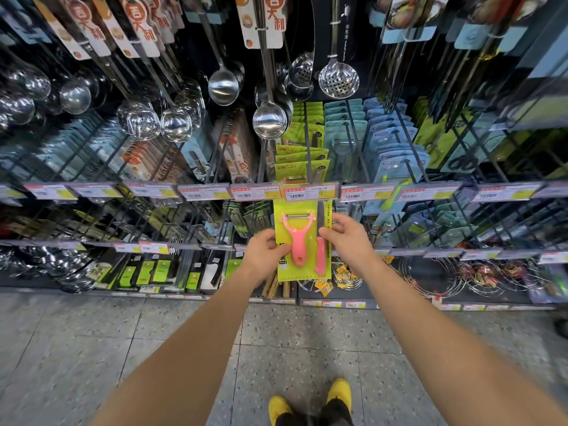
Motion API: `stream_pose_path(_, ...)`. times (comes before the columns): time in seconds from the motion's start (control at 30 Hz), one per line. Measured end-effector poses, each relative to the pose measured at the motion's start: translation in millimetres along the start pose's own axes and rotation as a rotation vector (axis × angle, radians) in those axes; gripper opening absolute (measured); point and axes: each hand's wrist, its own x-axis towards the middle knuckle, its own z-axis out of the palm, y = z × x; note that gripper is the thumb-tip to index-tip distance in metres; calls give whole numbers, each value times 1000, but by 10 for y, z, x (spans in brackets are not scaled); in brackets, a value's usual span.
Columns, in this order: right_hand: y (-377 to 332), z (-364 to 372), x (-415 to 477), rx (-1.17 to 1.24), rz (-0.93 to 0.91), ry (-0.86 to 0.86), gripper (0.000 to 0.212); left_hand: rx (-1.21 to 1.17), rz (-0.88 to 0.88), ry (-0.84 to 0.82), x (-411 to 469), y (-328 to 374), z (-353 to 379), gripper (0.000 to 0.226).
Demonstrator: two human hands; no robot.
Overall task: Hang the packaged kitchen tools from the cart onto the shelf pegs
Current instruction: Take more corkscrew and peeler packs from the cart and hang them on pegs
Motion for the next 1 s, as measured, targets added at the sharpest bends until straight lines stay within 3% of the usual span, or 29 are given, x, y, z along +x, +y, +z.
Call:
stream_pose_path(0.3,-8,36,-2,61,-13,11,17,-17,13,-26,-16,77,-96,14)
stream_pose_path(0.7,46,-19,10,105,7,22,27,-37,-4,-45,-66,59,-22,15)
stream_pose_path(0.87,-92,18,133,41,25,61,21,7,-26,72,38,166,-52,26)
stream_pose_path(1.0,-149,22,398,-7,108,117,7,22,-51,106,97,296,-16,57)
